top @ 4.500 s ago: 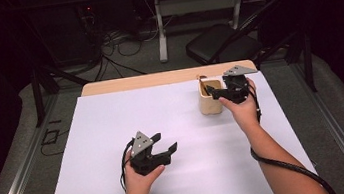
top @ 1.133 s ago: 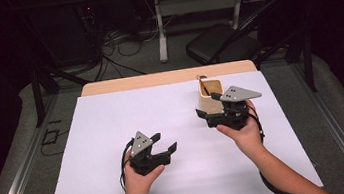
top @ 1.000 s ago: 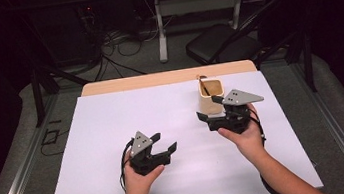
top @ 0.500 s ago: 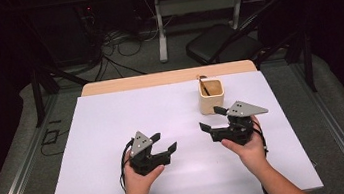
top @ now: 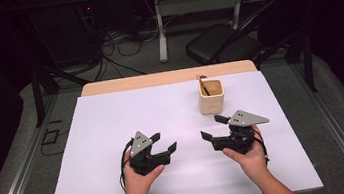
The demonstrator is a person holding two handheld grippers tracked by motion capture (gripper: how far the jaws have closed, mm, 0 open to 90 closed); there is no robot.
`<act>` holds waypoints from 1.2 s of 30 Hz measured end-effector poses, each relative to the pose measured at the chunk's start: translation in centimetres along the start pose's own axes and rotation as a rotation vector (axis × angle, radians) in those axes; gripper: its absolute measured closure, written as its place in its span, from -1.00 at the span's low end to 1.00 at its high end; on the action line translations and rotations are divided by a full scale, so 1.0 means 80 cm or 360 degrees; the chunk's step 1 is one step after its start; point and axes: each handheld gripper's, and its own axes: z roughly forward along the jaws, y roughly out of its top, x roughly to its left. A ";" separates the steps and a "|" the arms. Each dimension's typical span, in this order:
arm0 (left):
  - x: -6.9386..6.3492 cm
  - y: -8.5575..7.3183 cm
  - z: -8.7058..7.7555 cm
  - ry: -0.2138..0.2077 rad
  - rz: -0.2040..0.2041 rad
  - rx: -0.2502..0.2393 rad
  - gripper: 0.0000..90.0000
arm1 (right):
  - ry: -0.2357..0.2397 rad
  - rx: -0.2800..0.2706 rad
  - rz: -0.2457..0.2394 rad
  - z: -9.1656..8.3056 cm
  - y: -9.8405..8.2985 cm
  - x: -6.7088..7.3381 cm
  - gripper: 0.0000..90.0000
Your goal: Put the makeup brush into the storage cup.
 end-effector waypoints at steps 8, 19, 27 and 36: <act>0.000 0.000 -0.001 -0.0001 -0.0001 -0.0008 -0.33 | -0.0003 0.0025 -0.0059 0.003 -0.013 0.006 -0.51; 0.001 0.000 -0.001 -0.0001 0.0003 0.0001 -0.33 | 0.0017 0.0038 -0.0102 0.004 -0.026 0.016 -0.50; 0.002 -0.001 -0.001 -0.0002 0.0001 -0.0001 -0.33 | 0.0023 0.0052 -0.0119 0.003 -0.032 0.021 -0.49; 0.002 -0.001 -0.001 -0.0003 -0.0008 0.0000 -0.33 | 0.0016 0.0054 -0.0147 0.001 -0.036 0.022 -0.49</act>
